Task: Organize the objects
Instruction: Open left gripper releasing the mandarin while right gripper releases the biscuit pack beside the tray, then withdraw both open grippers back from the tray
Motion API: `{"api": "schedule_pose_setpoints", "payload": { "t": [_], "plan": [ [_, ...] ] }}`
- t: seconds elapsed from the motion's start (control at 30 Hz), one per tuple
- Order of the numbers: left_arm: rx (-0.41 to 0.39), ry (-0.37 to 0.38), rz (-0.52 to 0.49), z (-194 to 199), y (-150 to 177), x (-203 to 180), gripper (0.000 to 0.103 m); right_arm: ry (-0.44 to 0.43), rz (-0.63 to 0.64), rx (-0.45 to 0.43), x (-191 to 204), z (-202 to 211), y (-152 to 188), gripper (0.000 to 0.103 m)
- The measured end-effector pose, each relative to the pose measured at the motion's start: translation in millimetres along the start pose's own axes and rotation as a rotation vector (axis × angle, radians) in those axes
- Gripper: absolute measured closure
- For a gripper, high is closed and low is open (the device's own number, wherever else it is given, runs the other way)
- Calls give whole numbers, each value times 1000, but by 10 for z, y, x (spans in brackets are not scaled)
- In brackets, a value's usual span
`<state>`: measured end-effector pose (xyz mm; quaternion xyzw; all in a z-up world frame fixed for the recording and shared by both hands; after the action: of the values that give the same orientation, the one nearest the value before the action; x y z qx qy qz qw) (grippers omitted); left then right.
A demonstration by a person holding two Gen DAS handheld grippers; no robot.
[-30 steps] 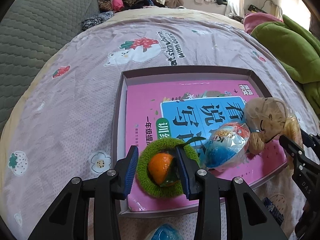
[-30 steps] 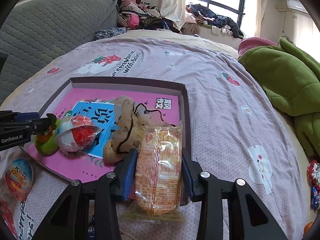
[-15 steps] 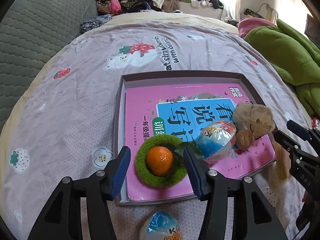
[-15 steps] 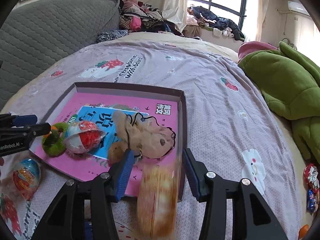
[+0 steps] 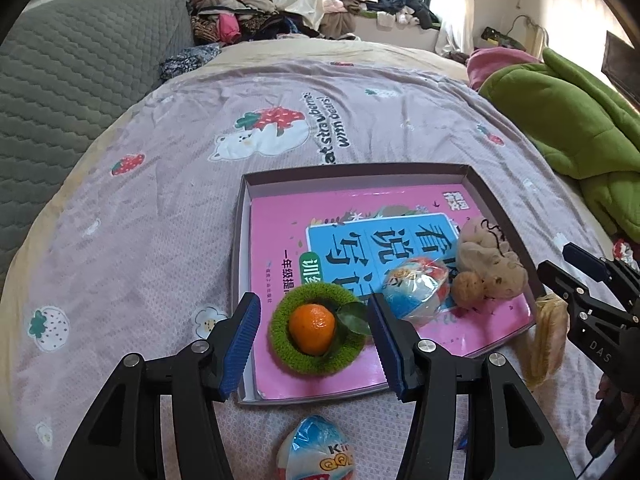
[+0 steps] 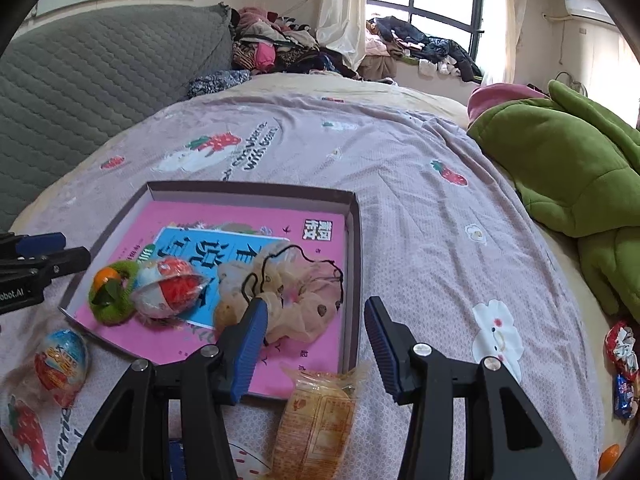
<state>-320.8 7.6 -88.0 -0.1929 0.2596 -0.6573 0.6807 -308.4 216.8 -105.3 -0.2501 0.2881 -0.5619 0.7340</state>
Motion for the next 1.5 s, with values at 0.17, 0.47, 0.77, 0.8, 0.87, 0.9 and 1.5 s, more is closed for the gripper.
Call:
{"api": "schedule_pose_setpoints", "payload": {
  "t": [0.17, 0.47, 0.77, 0.8, 0.87, 0.9, 1.5],
  "plan": [
    [-6, 3, 0, 37, 23, -27, 46, 5, 12, 2, 14, 26, -3, 53],
    [-10, 1, 1, 113, 74, -21, 45, 14, 31, 5, 42, 40, -1, 53],
    [-24, -9, 8, 221, 112, 24, 43, 12, 44, -6, 117, 124, -13, 53],
    [-23, -9, 9, 228, 122, 29, 42, 10, 46, -7, 131, 134, -15, 53],
    [-25, -12, 10, 242, 131, 35, 40, 12, 53, -11, 157, 169, -23, 53],
    [-28, -12, 10, 255, 140, 34, 40, 12, 54, -14, 164, 184, -26, 53],
    [-44, -19, 6, 482, 229, 18, 40, -3, 70, -87, 304, 667, -156, 53]
  ]
}}
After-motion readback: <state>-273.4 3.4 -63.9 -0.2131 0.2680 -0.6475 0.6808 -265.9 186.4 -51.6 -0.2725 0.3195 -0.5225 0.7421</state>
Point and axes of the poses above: each gripper's, at about its wrist camera, not at the fingertips, and z roughly against the way its jaws point, x to its left, y to its underside, the point moved 6 cm from there along -z, roughly the way its jaws point, and after that the axes turned 8 degrees about z, right-handed, at the moved point
